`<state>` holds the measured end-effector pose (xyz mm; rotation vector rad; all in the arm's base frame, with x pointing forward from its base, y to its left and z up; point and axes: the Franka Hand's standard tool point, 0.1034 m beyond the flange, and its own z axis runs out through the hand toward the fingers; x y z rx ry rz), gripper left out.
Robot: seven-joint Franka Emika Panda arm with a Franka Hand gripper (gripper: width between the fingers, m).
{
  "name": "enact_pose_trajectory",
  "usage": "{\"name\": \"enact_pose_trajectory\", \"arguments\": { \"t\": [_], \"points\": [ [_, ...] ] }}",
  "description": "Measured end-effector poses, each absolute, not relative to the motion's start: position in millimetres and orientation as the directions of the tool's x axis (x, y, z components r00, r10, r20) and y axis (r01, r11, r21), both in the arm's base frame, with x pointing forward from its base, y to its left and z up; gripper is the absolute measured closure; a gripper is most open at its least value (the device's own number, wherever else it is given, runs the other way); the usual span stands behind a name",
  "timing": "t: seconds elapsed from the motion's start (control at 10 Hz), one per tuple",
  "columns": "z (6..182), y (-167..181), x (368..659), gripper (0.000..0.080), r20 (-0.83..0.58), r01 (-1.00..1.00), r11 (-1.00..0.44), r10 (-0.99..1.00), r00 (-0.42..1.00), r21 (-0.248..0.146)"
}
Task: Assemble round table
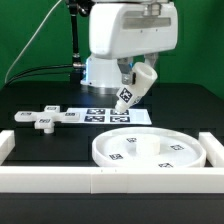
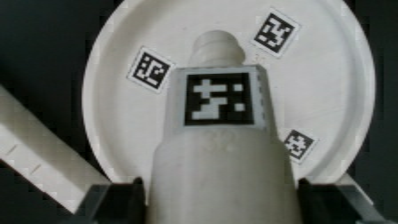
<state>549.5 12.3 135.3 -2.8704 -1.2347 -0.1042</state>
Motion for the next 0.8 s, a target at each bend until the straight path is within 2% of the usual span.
{"name": "enact_pose_trajectory", "arguments": {
  "t": [0.2, 0.3, 0.4, 0.5, 0.6, 0.8],
  "points": [
    [133.7, -1, 550, 0.0390, 0.157, 0.735, -0.675, 0.734, 0.661, 0.064],
    [132.3, -5, 549, 0.0390, 0.161, 0.727, -0.683, 0.726, 0.668, 0.066],
    [131.7, -6, 547, 0.0390, 0.167, 0.693, -0.719, 0.690, 0.704, 0.050],
    [129.8, -13, 537, 0.0390, 0.182, 0.565, -0.825, 0.554, 0.812, -0.006],
    [127.1, -5, 531, 0.0390, 0.165, 0.499, -0.865, 0.487, 0.858, -0.040],
    [125.3, 27, 526, 0.0390, 0.147, 0.472, -0.875, 0.455, 0.878, -0.112]
  ]
}}
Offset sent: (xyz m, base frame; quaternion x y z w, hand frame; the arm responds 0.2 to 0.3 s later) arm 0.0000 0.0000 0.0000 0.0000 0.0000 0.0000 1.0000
